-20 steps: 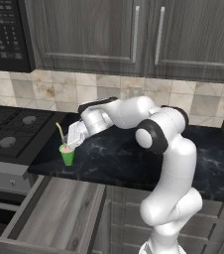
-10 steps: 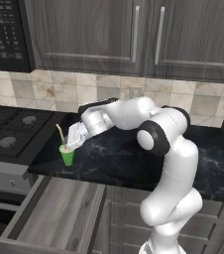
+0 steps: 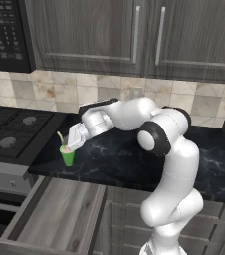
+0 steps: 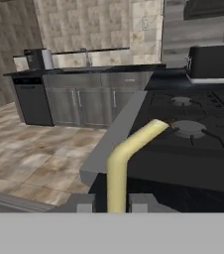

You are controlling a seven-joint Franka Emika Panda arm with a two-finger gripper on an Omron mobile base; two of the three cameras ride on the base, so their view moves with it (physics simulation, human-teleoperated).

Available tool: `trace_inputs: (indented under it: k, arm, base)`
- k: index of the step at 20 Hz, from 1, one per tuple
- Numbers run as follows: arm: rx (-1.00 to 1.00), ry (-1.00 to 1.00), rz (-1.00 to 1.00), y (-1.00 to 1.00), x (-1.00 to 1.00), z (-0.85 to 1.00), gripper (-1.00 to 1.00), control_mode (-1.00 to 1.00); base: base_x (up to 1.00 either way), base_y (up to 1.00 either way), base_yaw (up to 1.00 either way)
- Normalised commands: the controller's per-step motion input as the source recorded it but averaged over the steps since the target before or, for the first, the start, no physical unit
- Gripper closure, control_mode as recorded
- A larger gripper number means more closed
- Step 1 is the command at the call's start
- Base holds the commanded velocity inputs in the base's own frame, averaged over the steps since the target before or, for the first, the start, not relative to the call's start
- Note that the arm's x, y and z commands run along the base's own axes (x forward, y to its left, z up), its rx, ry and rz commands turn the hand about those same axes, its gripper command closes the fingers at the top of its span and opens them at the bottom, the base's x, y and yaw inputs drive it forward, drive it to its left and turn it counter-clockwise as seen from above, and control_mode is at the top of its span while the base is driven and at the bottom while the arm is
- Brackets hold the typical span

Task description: Pick up the straw from the left drawer and put it inside the smoothie cup.

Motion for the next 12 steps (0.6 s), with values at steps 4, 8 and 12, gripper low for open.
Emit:
trace_inputs:
  k: [4,8,12]
  arm:
    - [0.00,0.00,0.00,0.00,0.00,0.00,-1.00,-1.00]
    - [0.00,0.00,0.00,0.00,0.00,0.00,-1.00,-1.00]
    - [0.00,0.00,0.00,-0.01,0.00,0.12,-1.00,-1.00]
  base:
    - [0.00,0.00,0.00]
    - [0.00,0.00,0.00]
    - [0.00,0.00,0.00]
